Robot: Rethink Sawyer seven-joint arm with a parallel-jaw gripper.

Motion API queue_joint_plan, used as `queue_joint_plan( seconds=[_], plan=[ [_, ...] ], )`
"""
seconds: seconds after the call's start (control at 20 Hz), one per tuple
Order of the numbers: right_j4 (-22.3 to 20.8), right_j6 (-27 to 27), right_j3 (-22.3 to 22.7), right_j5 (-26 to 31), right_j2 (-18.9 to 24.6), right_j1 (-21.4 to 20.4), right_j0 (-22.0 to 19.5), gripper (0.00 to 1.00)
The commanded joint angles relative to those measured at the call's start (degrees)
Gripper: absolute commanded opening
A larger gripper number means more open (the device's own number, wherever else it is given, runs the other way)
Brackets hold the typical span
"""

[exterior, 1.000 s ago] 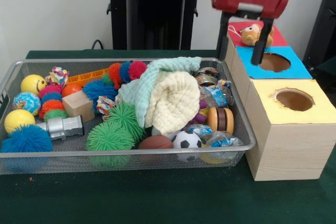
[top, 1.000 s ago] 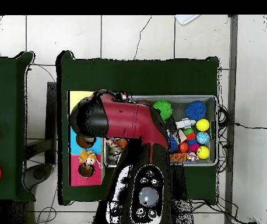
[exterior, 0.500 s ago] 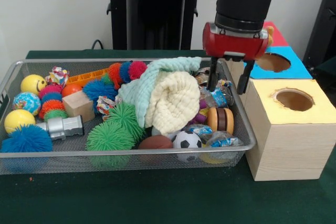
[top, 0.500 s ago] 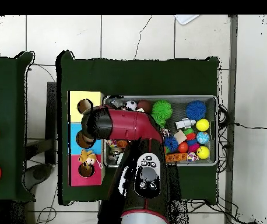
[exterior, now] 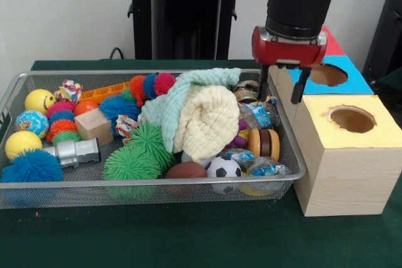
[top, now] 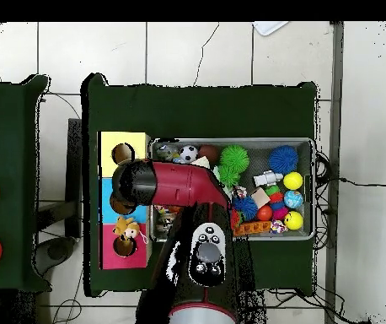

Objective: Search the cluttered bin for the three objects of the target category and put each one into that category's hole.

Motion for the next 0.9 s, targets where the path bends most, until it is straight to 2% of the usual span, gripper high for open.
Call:
queue_joint_plan(
  seconds=[0.05,0.15,0.3,0.4,0.55,0.75,0.9],
  plan=[
    [0.3,8.3,0.5,17.1,0.2,-6.0,2.1,1.00],
    [-0.2,8.3,0.1,19.5,-0.3,-7.4,2.6,1.00],
    [1.6,9.3,3.1,18.5,1.1,-8.2,2.1,1.00],
    [4.2,10.4,6.5,15.4,3.1,-7.7,1.3,1.00],
    [5.7,10.1,9.9,10.4,4.9,-5.5,0.5,1.00],
    [5.2,9.6,10.9,4.7,5.1,-2.6,0.5,1.00],
    [5.4,9.2,12.3,3.4,5.2,-2.7,0.6,1.00]
  ],
)
